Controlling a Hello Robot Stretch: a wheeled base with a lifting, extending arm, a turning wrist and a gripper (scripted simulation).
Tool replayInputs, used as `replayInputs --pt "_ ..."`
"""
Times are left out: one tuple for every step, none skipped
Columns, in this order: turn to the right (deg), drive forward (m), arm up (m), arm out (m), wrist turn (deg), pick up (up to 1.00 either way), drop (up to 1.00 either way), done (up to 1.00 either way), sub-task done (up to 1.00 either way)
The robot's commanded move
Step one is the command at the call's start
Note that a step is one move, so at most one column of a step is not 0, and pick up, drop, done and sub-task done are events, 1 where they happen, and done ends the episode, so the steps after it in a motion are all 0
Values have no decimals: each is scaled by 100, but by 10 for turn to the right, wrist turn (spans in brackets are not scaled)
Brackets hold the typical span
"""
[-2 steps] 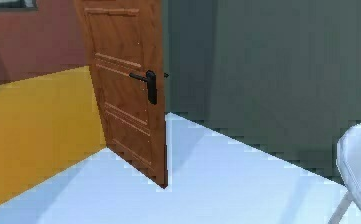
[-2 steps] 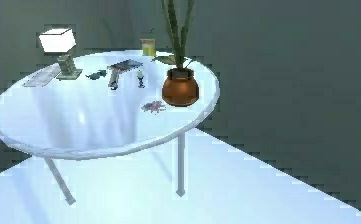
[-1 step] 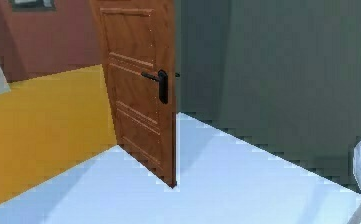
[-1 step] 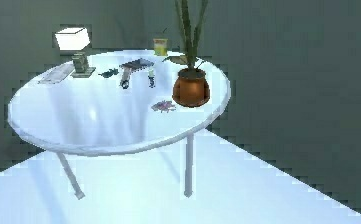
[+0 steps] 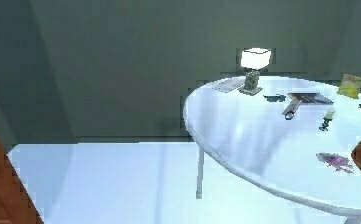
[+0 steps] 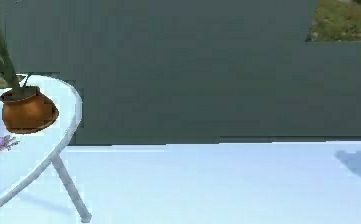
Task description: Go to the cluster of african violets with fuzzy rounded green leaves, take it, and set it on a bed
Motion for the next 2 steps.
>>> replayInputs --pt "450 0 0 0 0 0 0 0 0" --pt "180 0 0 0 0 0 0 0 0"
